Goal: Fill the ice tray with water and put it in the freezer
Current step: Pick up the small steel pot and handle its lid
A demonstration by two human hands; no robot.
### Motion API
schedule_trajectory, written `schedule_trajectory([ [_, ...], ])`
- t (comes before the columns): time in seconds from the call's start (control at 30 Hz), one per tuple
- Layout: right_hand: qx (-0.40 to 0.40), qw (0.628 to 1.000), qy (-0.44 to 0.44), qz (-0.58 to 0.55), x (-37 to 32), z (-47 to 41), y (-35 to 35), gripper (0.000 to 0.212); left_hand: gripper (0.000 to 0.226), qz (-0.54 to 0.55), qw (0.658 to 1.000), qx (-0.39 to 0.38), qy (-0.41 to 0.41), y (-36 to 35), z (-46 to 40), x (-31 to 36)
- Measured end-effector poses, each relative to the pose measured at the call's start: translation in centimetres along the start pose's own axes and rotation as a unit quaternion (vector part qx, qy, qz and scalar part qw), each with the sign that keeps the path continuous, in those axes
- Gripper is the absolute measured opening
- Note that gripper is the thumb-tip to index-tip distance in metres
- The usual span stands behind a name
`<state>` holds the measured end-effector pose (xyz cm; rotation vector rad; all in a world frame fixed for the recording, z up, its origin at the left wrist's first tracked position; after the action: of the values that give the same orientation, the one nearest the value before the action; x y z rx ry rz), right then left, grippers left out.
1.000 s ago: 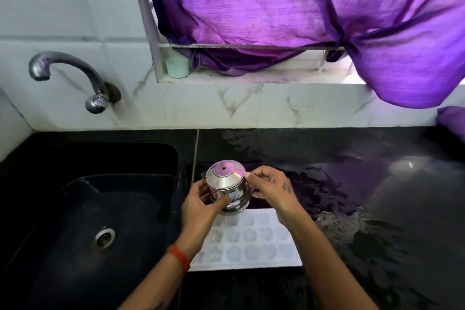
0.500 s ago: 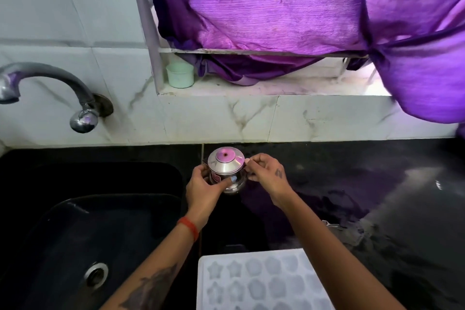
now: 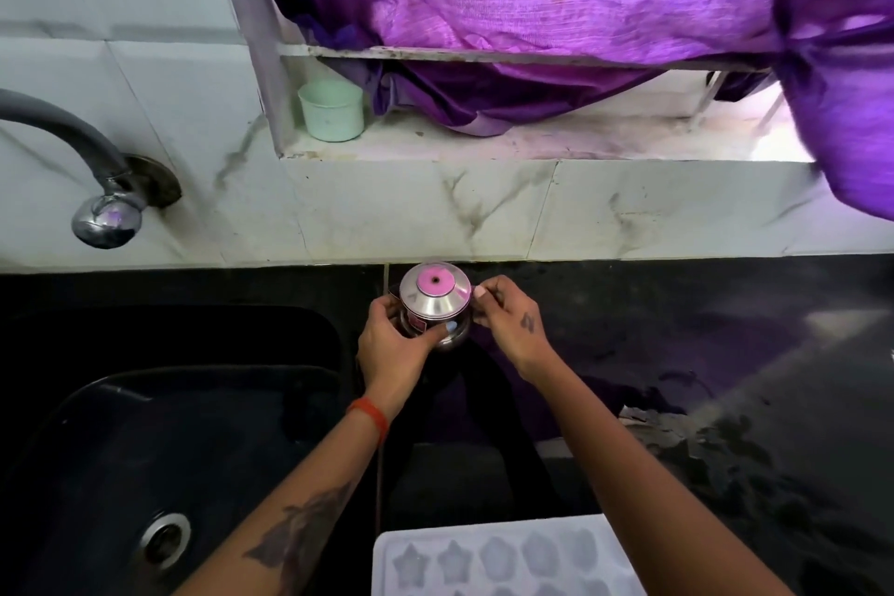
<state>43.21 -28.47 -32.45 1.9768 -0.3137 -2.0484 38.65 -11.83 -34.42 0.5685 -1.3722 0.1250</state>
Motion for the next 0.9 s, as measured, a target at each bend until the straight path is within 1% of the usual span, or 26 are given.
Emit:
schedule_trajectory([
  [0.23, -0.014, 1.000, 0.008, 0.011, 0.4, 0.0, 0.1, 0.010, 0.075, -0.016, 1.000, -0.016, -0.009, -0.4, 0.4, 0.2],
  [0.3, -0.015, 0.999, 0.021, 0.040, -0.2, 0.4, 0.4, 0.017, 0.080, -0.019, 0.999, -0.031, -0.014, -0.3, 0.9, 0.4],
  [0.43, 0.013, 0.995, 0.061, 0.072, -1.6, 2.5, 2.0, 0.034, 0.088, -0.032, 0.997, -0.054, -0.038, 0.8, 3.0, 0.8],
  [0.57, 0.040, 0.986, 0.118, 0.113, -2.5, 6.6, 4.0, 0.039, 0.100, -0.031, 0.996, -0.068, -0.046, 2.6, 7.0, 0.6],
  [0.73, 0.063, 0.973, 0.152, 0.164, -2.5, 12.7, 6.2, 0.044, 0.089, -0.061, 0.992, -0.071, -0.090, 4.6, 13.4, 0.7],
  [0.9, 0.081, 0.970, 0.152, 0.173, -0.2, 19.7, 7.3, 0.055, 0.089, -0.093, 0.987, -0.057, -0.115, 6.6, 18.8, -0.7],
])
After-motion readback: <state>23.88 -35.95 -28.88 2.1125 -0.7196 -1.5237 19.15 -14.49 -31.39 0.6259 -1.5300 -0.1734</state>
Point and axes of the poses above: each hand's wrist, its own z-axis away from the middle knuckle, its own y-axis out of the back of the hand, x = y × z, the point moved 6 cm from there along -z, towards the middle knuckle, and after that the axes turned 1 degree about -x, right-handed, at the moved point
